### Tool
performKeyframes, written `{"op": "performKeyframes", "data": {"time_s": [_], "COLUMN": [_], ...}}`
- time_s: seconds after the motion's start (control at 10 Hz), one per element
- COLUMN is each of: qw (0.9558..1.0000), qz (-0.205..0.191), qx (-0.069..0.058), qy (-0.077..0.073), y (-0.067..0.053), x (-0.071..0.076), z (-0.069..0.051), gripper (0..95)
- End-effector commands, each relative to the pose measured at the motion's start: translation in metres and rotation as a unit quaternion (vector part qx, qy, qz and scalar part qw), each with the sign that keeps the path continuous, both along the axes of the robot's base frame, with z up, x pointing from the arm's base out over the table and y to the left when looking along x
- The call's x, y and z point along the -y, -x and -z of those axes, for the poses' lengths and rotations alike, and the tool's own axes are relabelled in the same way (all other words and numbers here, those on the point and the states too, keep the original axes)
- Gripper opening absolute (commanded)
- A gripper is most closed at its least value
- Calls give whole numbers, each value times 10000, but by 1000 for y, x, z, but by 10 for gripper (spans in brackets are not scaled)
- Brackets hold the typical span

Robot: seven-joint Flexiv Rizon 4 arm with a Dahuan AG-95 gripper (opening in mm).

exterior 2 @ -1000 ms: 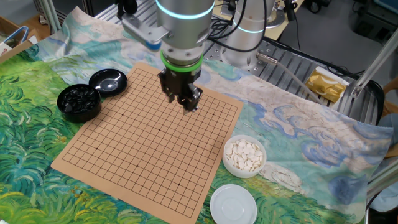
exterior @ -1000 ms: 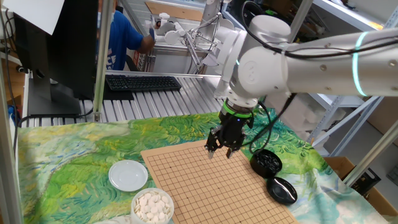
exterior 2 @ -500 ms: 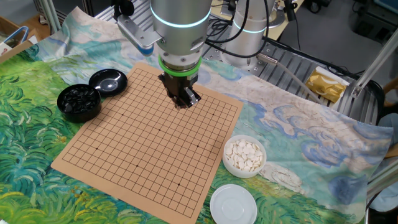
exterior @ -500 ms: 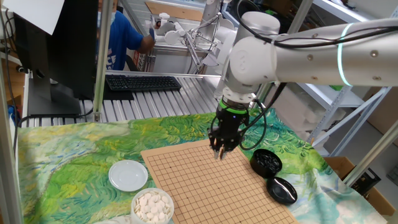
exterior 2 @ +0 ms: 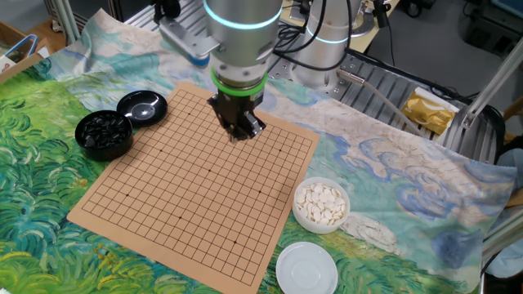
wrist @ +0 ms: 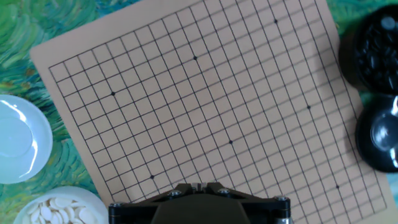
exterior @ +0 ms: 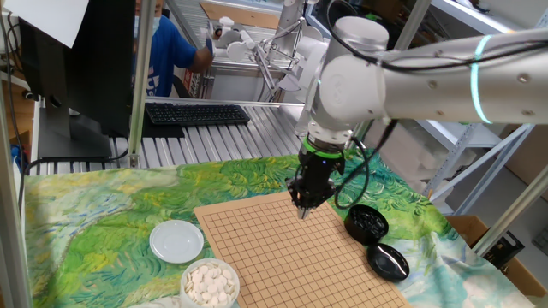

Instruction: Play the first move as black on the 3-4 point in the upper right corner of the Go board

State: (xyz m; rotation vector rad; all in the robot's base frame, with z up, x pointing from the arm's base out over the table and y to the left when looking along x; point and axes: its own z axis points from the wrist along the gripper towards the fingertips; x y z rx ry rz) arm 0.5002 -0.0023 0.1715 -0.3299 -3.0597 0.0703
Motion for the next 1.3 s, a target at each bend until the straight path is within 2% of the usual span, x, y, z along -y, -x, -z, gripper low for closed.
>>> {"op": "performKeyframes", "data": {"time_s": [0.1,0.8,1.1,1.3], "qw": [9999,9986,9974,9968], "qz": [-147,-515,-715,-793], "qx": [-20,89,77,78], "qy": [-8,-51,-88,-99], "y": [-6,-18,-28,-32], "x": [5,43,70,83], "z": [0,5,4,3], "gripper": [0,0,0,0]}}
